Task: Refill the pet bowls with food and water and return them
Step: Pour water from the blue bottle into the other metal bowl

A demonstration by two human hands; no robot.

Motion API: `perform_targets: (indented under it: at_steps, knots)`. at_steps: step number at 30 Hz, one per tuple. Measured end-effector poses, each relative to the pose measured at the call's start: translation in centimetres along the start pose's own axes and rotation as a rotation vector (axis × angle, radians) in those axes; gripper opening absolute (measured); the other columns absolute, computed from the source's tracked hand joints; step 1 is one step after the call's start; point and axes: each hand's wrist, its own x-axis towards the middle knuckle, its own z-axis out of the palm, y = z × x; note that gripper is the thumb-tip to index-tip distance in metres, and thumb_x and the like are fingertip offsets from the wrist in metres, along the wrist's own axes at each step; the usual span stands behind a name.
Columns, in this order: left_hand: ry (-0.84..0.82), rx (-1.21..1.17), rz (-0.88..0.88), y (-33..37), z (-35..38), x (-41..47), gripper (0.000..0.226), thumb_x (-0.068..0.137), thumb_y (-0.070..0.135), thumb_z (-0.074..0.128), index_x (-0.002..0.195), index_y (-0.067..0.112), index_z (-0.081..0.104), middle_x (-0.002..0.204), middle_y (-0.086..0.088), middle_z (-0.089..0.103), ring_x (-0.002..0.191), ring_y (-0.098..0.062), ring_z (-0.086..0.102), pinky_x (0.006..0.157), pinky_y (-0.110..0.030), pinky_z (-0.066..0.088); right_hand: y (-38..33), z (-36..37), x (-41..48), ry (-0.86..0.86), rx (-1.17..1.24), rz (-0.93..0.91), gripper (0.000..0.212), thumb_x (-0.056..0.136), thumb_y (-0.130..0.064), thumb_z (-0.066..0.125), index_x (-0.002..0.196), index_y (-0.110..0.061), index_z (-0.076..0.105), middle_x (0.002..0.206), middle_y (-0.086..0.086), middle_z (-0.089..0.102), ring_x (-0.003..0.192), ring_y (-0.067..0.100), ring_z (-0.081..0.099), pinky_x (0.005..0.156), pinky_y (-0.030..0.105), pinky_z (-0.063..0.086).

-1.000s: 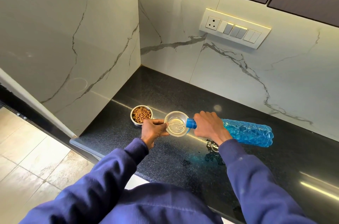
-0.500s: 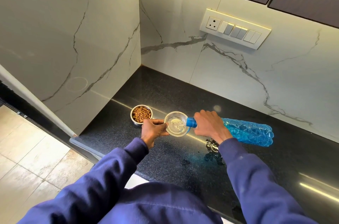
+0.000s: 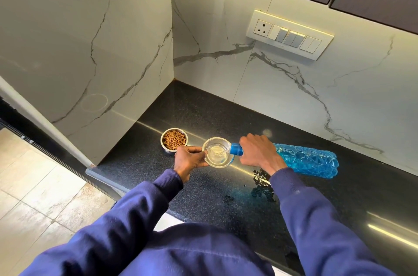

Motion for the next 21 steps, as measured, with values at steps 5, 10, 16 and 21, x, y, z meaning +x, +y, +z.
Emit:
perform_targets:
  at_steps: [5, 10, 16, 21]
  knots:
    - [0.008, 0.013, 0.004, -0.09, 0.07, -0.04, 0.018, 0.09, -0.008, 0.07, 0.107, -0.015, 0.071, 0.1, -0.027, 0.075, 0.075, -0.027, 0.076, 0.063, -0.033, 0.066, 0.05, 0.12, 0.03, -0.003, -0.012, 0.011, 0.033, 0.083, -0.031, 0.064, 0.111, -0.014, 0.063, 0.096, 0.007, 0.064, 0.087, 0.026, 0.065, 0.083, 0.042, 0.048]
    - [0.003, 0.021, 0.001, -0.08, -0.02, -0.13, 0.019, 0.09, -0.008, 0.07, 0.108, -0.014, 0.071, 0.102, -0.027, 0.075, 0.075, -0.027, 0.076, 0.062, -0.031, 0.066, 0.18, 0.25, 0.14, -0.004, -0.006, 0.007, 0.035, 0.083, -0.032, 0.066, 0.113, -0.013, 0.063, 0.098, 0.007, 0.065, 0.089, 0.025, 0.065, 0.084, 0.042, 0.049]
    - [0.01, 0.024, -0.007, -0.21, -0.01, -0.07, 0.02, 0.09, -0.008, 0.07, 0.109, -0.016, 0.07, 0.103, -0.028, 0.075, 0.079, -0.03, 0.076, 0.063, -0.033, 0.066, 0.26, 0.29, 0.31, -0.006, -0.008, 0.003, 0.036, 0.082, -0.032, 0.067, 0.113, -0.014, 0.063, 0.099, 0.007, 0.065, 0.089, 0.025, 0.064, 0.083, 0.041, 0.047]
    - [0.009, 0.038, -0.011, -0.41, -0.08, 0.11, 0.019, 0.09, -0.008, 0.07, 0.108, -0.015, 0.07, 0.103, -0.027, 0.075, 0.076, -0.027, 0.077, 0.063, -0.032, 0.066, 0.35, 0.32, 0.44, -0.014, -0.013, 0.0, 0.035, 0.081, -0.031, 0.067, 0.112, -0.014, 0.063, 0.089, 0.003, 0.056, 0.083, 0.022, 0.059, 0.083, 0.04, 0.046]
